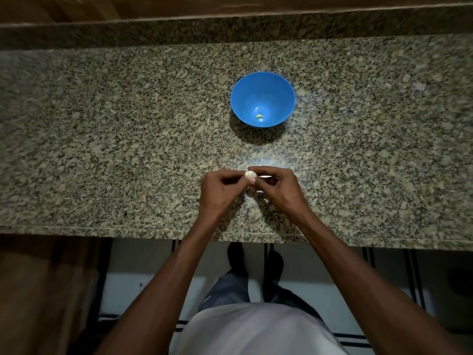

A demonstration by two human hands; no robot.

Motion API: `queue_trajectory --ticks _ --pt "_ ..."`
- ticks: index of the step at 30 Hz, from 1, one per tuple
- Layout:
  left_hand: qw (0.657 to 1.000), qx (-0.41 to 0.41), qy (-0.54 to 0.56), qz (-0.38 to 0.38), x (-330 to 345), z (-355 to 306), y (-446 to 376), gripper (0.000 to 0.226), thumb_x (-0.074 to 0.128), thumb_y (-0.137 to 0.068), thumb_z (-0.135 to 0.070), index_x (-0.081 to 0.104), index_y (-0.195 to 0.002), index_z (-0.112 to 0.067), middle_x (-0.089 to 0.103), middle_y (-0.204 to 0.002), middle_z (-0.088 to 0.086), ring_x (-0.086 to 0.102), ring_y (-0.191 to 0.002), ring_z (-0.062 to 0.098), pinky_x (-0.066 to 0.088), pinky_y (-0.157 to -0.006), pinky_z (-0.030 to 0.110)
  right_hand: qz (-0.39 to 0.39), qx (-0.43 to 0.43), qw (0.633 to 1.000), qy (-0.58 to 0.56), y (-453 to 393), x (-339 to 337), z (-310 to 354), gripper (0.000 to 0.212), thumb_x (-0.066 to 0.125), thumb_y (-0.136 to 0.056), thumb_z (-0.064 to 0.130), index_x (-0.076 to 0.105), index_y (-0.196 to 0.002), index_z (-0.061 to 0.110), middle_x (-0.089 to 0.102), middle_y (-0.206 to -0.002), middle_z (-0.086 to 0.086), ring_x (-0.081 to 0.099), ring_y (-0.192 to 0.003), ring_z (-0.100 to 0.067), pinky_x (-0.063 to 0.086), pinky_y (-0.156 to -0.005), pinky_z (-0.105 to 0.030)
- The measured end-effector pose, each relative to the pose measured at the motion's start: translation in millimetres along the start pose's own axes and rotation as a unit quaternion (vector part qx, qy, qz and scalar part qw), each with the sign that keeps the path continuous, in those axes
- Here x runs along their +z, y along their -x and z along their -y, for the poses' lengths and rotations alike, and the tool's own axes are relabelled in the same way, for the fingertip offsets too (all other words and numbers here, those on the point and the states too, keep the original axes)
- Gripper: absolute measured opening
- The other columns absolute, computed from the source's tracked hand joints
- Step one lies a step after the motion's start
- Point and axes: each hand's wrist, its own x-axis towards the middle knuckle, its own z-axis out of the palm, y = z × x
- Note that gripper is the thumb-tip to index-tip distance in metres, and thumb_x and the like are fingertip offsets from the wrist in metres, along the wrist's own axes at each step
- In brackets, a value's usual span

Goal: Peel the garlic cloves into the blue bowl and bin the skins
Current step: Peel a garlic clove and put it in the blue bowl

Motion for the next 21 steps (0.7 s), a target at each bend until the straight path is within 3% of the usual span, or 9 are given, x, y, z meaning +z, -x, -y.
queue_trajectory --ticks 6,12,17,21 --pt "0.997 -0.007 -0.054 -0.05 16.7 -0.9 3.4 0.02 0.085 -0.083 -0.023 0.082 -0.101 -0.015 0.079 -0.088 -0.005 0.076 -0.078 0.004 0.066 -0.073 0.034 -0.038 -0.003 0.999 0.037 3.2 6.4 -7.6 0.029 0.081 -0.092 0.025 0.08 -0.119 0.017 0.08 -0.114 0.001 0.077 -0.1 -0.011 0.064 -0.09 -0.039" --pt "0.99 -0.055 -0.048 -0.117 35.6 -5.6 12.2 0.009 0.08 -0.084 -0.022 0.078 -0.092 -0.026 0.075 -0.08 -0.013 0.073 -0.074 0.001 0.065 -0.07 0.035 -0.075 0.009 0.997 0.027 9.4 15.2 -15.7 0.029 0.08 -0.093 0.019 0.078 -0.122 0.015 0.081 -0.106 0.002 0.077 -0.09 -0.006 0.064 -0.078 -0.028" --pt "0.995 -0.058 -0.016 -0.079 33.0 -9.5 11.0 0.013 0.082 -0.088 -0.019 0.075 -0.094 -0.028 0.071 -0.08 -0.018 0.07 -0.073 -0.008 0.058 -0.065 0.015 -0.071 0.023 0.997 -0.03 7.4 7.8 -14.5 0.034 0.081 -0.091 0.011 0.076 -0.124 0.006 0.08 -0.113 -0.008 0.078 -0.099 -0.015 0.065 -0.084 -0.033" --pt "0.984 -0.14 0.086 -0.066 17.8 -4.0 6.4 0.015 0.073 -0.095 -0.012 0.076 -0.11 -0.014 0.077 -0.098 0.0 0.075 -0.09 0.014 0.065 -0.079 0.03 -0.063 0.021 0.997 0.03 -7.2 1.1 -5.7 0.034 0.077 -0.095 0.015 0.075 -0.128 0.01 0.08 -0.111 -0.008 0.078 -0.091 -0.018 0.063 -0.077 -0.034"
